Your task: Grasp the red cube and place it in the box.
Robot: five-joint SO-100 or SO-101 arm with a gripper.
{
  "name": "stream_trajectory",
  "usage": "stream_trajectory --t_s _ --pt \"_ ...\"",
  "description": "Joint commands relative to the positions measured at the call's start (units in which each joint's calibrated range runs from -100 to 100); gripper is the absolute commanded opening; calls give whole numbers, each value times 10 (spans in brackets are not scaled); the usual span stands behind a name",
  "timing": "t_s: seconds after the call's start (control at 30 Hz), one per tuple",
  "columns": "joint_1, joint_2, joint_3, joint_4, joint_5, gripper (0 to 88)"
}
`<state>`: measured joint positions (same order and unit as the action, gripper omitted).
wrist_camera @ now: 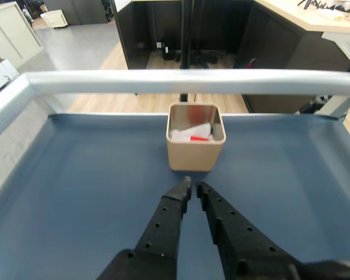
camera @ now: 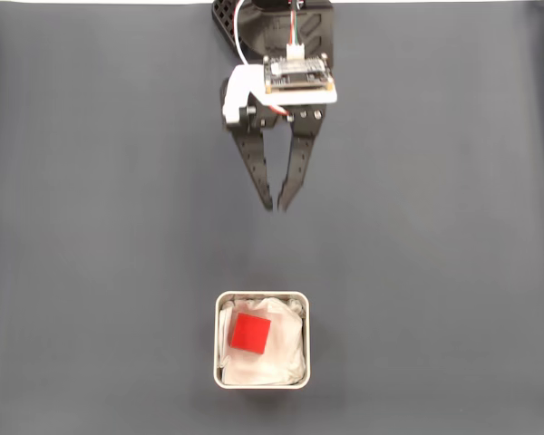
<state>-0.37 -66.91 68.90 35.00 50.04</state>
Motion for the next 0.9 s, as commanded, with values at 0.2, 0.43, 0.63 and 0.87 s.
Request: stream_trajectory --t_s 0.2,0.43,0.63,0.87 --pt "-8 -281 261 188 0 0" --pt "-9 -330 309 348 -18 0" --pt "-14 -330 309 407 -22 0" --pt "-11 -330 309 408 -13 1"
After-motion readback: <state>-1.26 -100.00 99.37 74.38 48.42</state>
